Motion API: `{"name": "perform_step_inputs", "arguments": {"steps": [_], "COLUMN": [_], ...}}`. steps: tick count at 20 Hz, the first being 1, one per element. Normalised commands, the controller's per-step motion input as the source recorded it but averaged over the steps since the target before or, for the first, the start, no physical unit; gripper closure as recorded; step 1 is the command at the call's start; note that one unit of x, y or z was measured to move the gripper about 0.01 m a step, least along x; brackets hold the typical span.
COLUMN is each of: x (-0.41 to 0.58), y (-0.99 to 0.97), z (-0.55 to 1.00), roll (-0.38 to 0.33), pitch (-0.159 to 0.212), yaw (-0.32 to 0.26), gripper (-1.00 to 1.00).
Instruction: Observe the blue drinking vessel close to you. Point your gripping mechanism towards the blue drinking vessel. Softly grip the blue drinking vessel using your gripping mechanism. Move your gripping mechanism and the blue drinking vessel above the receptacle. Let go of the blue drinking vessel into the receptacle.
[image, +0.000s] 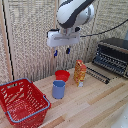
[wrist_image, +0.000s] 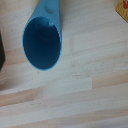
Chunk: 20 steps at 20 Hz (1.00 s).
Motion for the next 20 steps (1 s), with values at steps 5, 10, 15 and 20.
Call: {"name": "perform_step_inputs", "arguments": {"steps": [5,10,15,20], "x": [-0.586,-0.522,-0.162,0.000], "y": [0.00,0.00,0.15,0.25], "z": [-0.53,-0.55,-0.59,-0.60], "roll": [0.000,0.000,-0.022,-0.042], "pitch": [0.024,0.057,0.036,0.014], "yaw": [0.004,0.003,0.001,0.000], "gripper": [-1.00,-1.00,-1.00,-1.00]}}
